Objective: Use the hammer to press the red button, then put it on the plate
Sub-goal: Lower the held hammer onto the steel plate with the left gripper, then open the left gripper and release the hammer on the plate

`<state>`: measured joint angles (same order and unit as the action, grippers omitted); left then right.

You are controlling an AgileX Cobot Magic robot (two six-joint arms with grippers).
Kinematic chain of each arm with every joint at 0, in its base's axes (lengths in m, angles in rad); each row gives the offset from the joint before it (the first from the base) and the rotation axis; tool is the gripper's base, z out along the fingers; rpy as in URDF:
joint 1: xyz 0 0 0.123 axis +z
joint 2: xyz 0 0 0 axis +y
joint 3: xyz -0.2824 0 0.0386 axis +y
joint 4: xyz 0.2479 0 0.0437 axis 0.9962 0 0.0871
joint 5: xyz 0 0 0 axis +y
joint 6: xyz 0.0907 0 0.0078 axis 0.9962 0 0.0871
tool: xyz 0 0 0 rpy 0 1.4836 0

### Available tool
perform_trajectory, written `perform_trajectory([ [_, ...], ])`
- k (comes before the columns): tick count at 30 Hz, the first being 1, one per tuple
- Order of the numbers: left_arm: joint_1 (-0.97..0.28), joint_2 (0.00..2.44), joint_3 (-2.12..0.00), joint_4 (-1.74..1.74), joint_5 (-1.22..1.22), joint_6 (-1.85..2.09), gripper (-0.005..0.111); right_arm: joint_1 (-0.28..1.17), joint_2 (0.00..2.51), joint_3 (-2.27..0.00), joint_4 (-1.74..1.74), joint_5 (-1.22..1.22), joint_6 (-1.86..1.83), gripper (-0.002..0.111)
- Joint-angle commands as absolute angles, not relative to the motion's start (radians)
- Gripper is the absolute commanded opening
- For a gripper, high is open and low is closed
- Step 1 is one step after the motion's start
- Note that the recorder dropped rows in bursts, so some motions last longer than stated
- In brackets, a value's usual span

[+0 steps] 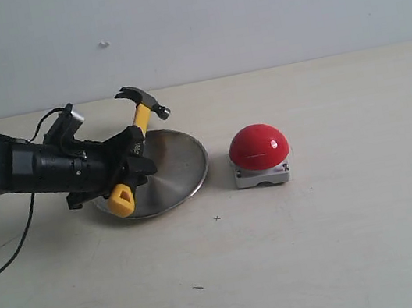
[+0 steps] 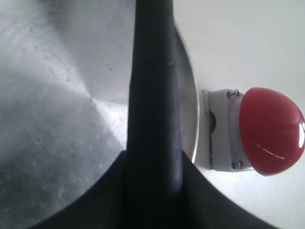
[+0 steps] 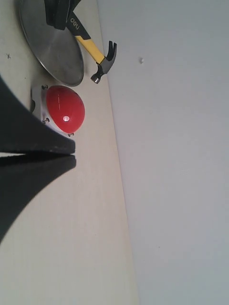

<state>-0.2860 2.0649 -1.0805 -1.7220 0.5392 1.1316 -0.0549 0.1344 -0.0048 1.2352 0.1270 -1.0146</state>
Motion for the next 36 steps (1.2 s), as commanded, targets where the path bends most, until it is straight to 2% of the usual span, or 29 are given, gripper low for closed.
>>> perform_trajectory([
  [1, -0.290, 2.057, -1.093, -1.744, 0.568, 1.140, 0.000, -0.058, 0.130, 0.000, 1.228, 0.125, -1.020, 0.000],
  [28, -0.292, 2.146, -1.093, -1.744, 0.630, 1.142, 0.000, -0.058, 0.130, 0.000, 1.228, 0.125, -1.020, 0.000],
  [33, -0.292, 2.146, -1.093, -1.744, 0.651, 1.142, 0.018, -0.058, 0.130, 0.000, 1.228, 0.125, -1.020, 0.000],
  [36, -0.292, 2.146, -1.093, -1.744, 0.662, 1.142, 0.035, -0.058, 0.130, 0.000, 1.228, 0.125, -1.020, 0.000],
])
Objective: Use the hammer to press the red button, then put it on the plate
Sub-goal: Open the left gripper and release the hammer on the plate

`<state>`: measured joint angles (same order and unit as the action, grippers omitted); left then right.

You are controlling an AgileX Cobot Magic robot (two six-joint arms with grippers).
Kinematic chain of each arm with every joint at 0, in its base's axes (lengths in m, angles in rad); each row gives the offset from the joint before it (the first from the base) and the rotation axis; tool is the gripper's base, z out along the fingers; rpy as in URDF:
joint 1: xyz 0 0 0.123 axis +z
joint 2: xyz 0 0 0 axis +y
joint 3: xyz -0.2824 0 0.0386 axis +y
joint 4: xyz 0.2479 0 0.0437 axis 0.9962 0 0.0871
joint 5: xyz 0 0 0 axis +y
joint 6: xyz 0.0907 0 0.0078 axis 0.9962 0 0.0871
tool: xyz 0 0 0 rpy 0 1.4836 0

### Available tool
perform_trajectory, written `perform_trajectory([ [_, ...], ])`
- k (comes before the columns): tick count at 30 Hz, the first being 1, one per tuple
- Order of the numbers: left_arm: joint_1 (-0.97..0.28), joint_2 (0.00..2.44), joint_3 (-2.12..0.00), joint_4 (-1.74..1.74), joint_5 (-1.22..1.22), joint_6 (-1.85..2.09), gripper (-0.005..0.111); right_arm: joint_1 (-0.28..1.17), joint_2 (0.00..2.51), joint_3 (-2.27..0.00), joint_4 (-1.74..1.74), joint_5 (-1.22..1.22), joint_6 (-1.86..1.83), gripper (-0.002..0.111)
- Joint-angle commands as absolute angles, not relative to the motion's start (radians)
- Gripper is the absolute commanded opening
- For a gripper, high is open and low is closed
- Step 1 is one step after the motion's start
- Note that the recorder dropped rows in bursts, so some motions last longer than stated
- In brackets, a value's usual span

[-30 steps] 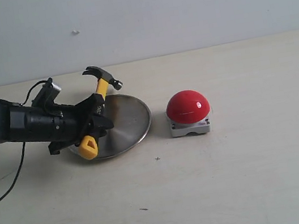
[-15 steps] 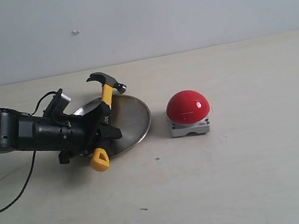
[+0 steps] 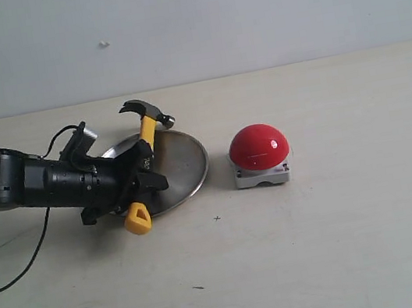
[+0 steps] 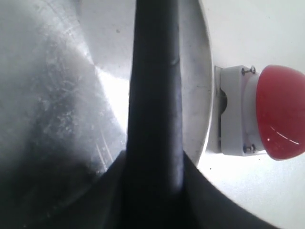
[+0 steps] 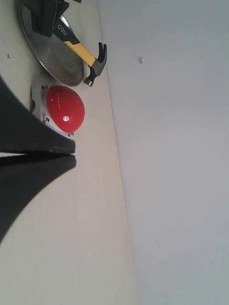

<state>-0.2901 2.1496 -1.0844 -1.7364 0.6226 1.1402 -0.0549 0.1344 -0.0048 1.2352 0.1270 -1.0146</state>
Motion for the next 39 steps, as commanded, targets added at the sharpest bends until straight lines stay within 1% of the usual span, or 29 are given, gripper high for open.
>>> perform_trajectory([
  [1, -0.292, 2.146, -1.093, -1.744, 0.670, 1.142, 0.040, -0.058, 0.130, 0.000, 1.228, 0.125, -1.020, 0.000],
  [3, -0.292, 2.146, -1.093, -1.744, 0.678, 1.139, 0.048, -0.058, 0.130, 0.000, 1.228, 0.125, -1.020, 0.000],
  [5, -0.292, 2.146, -1.093, -1.744, 0.686, 1.139, 0.050, -0.058, 0.130, 0.000, 1.228, 0.125, -1.020, 0.000],
  [12, -0.289, 2.146, -1.093, -1.727, 0.714, 1.098, 0.050, -0.058, 0.130, 0.000, 1.228, 0.125, -1.020, 0.000],
  [16, -0.254, 2.146, -1.093, -1.619, 0.746, 1.014, 0.050, -0.058, 0.130, 0.000, 1.228, 0.125, -1.020, 0.000],
  [21, -0.209, 2.141, -1.093, -1.600, 0.822, 1.008, 0.050, -0.058, 0.130, 0.000, 1.228, 0.125, -1.020, 0.000],
  [27, -0.170, 2.042, -1.093, -1.575, 0.864, 1.006, 0.050, -0.058, 0.130, 0.000, 1.228, 0.125, -1.020, 0.000],
  [31, -0.148, 1.987, -1.093, -1.502, 0.869, 0.938, 0.049, -0.058, 0.130, 0.000, 1.228, 0.125, -1.020, 0.000],
  [33, -0.138, 1.966, -1.093, -1.451, 0.873, 0.916, 0.043, -0.058, 0.130, 0.000, 1.228, 0.125, -1.020, 0.000],
  [34, -0.136, 1.954, -1.093, -1.430, 0.873, 0.904, 0.037, -0.058, 0.130, 0.000, 1.228, 0.125, -1.020, 0.000],
  [35, -0.133, 1.941, -1.093, -1.411, 0.877, 0.902, 0.029, -0.058, 0.130, 0.000, 1.228, 0.125, -1.020, 0.000],
  [37, -0.129, 1.910, -1.093, -1.384, 0.883, 0.917, 0.008, -0.058, 0.130, 0.000, 1.228, 0.125, -1.020, 0.000],
  [38, -0.129, 1.888, -1.093, -1.369, 0.886, 0.940, 0.000, -0.058, 0.130, 0.000, 1.228, 0.125, -1.020, 0.000],
  [39, -0.129, 1.849, -1.090, -1.367, 0.888, 0.972, 0.000, -0.058, 0.130, 0.000, 1.228, 0.125, -1.020, 0.000],
])
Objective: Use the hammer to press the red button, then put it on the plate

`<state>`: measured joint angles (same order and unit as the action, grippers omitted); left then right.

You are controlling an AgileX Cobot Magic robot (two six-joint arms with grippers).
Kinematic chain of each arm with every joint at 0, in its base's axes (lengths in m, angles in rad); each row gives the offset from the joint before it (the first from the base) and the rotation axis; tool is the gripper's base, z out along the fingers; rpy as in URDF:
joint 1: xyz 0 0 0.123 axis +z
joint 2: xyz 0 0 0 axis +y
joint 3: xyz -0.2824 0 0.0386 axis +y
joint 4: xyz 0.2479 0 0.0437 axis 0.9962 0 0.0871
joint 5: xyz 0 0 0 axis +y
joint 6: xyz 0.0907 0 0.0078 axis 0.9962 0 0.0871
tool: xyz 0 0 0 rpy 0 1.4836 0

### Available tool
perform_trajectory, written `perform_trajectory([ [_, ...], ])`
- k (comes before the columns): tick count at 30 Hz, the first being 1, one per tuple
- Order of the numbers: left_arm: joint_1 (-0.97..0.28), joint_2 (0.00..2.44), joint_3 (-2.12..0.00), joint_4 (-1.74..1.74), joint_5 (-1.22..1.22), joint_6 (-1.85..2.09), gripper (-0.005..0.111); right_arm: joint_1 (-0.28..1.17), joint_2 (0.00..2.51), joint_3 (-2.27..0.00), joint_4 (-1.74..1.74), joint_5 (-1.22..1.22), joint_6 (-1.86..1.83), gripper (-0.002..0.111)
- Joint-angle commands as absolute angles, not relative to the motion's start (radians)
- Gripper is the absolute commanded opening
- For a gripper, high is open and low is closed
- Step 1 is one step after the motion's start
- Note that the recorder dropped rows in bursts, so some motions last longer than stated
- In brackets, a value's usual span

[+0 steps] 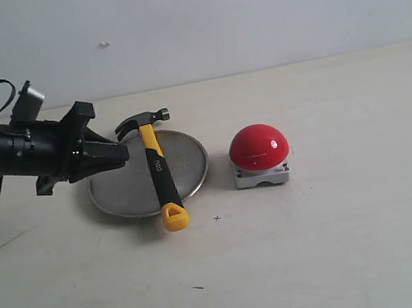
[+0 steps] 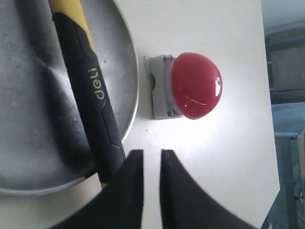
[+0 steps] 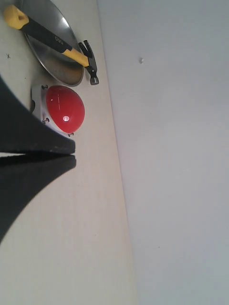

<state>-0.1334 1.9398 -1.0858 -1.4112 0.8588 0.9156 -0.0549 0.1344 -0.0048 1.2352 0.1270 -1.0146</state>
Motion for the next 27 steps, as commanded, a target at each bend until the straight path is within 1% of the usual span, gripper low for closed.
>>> perform_trajectory([
  [1, -0.129, 1.798, -1.072, -1.381, 0.886, 1.025, 0.000, -0.058, 0.130, 0.000, 1.228, 0.125, -1.020, 0.000],
  [6, -0.129, 1.483, -0.819, -1.714, 0.806, 1.405, 0.000, -0.058, 0.130, 0.000, 1.228, 0.125, -1.020, 0.000],
  [9, -0.129, 1.306, -0.685, -1.744, 0.720, 1.530, 0.000, -0.058, 0.130, 0.000, 1.228, 0.125, -1.020, 0.000],
  [14, -0.129, 1.011, -0.512, -1.744, 0.621, 1.565, 0.000, -0.058, 0.130, 0.000, 1.228, 0.125, -1.020, 0.000],
  [20, -0.129, 0.664, -0.356, -1.744, 0.642, 1.498, 0.000, -0.058, 0.130, 0.000, 1.228, 0.125, -1.020, 0.000],
  [21, -0.129, 0.545, -0.301, -1.744, 0.622, 1.468, 0.000, -0.058, 0.130, 0.000, 1.228, 0.125, -1.020, 0.000],
  [22, -0.129, 0.487, -0.282, -1.744, 0.596, 1.455, 0.000, -0.058, 0.130, 0.000, 1.228, 0.125, -1.020, 0.000],
  [23, -0.129, 0.379, -0.241, -1.744, 0.523, 1.452, 0.000, -0.058, 0.130, 0.000, 1.228, 0.125, -1.020, 0.000],
  [24, -0.129, 0.340, -0.225, -1.744, 0.482, 1.450, 0.000, -0.058, 0.130, 0.000, 1.228, 0.125, -1.020, 0.000],
  [25, -0.129, 0.256, -0.196, -1.744, 0.392, 1.450, 0.000, -0.058, 0.130, 0.000, 1.228, 0.125, -1.020, 0.000],
  [27, -0.129, 0.169, -0.161, -1.744, 0.338, 1.454, 0.000, -0.058, 0.130, 0.000, 1.228, 0.125, -1.020, 0.000],
])
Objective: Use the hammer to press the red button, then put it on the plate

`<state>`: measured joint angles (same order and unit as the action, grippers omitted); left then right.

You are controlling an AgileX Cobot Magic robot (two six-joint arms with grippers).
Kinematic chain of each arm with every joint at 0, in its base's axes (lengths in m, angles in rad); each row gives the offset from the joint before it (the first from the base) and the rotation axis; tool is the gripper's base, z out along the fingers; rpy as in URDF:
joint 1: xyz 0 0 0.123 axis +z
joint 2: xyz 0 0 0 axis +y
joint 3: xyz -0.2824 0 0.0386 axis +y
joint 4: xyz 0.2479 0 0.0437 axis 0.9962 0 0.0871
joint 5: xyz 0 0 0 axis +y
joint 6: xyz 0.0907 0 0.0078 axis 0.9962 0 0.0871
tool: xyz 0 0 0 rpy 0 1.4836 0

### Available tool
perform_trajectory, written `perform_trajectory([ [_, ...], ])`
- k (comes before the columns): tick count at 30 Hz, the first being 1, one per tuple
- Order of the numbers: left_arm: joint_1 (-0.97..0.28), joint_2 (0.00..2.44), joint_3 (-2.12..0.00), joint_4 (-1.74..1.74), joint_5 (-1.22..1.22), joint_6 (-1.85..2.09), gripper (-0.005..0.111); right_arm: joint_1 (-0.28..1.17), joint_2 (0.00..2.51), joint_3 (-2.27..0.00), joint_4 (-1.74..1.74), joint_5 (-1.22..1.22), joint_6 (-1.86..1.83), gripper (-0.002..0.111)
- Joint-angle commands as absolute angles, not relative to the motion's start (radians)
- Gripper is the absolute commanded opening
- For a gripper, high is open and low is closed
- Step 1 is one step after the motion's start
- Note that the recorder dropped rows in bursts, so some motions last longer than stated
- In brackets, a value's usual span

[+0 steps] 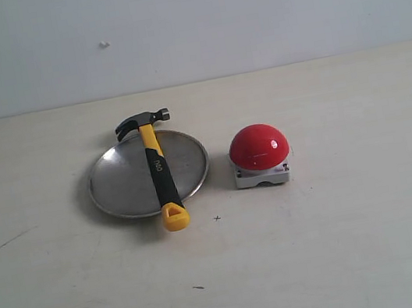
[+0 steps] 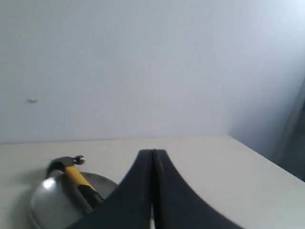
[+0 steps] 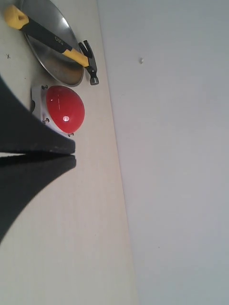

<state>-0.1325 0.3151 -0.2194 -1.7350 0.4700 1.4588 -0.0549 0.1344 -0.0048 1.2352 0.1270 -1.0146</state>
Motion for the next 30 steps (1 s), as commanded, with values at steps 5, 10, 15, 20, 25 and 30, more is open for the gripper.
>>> perform_trajectory([
  [5, -0.129, 0.081, -0.145, -1.744, 0.352, 1.458, 0.000, -0.058, 0.130, 0.000, 1.228, 0.125, -1.020, 0.000],
  [10, -0.129, 0.077, -0.145, -1.744, 0.352, 1.460, 0.000, -0.058, 0.130, 0.000, 1.228, 0.125, -1.020, 0.000],
  [15, -0.129, 0.077, -0.145, -1.744, 0.352, 1.460, 0.000, -0.058, 0.130, 0.000, 1.228, 0.125, -1.020, 0.000],
  [20, -0.129, 0.077, -0.145, -1.744, 0.352, 1.460, 0.000, -0.058, 0.130, 0.000, 1.228, 0.125, -1.020, 0.000],
  [25, -0.129, 0.077, -0.145, -1.744, 0.352, 1.460, 0.000, -0.058, 0.130, 0.000, 1.228, 0.125, -1.020, 0.000],
  [30, -0.129, 0.077, -0.145, -1.744, 0.352, 1.460, 0.000, -0.058, 0.130, 0.000, 1.228, 0.125, -1.020, 0.000],
])
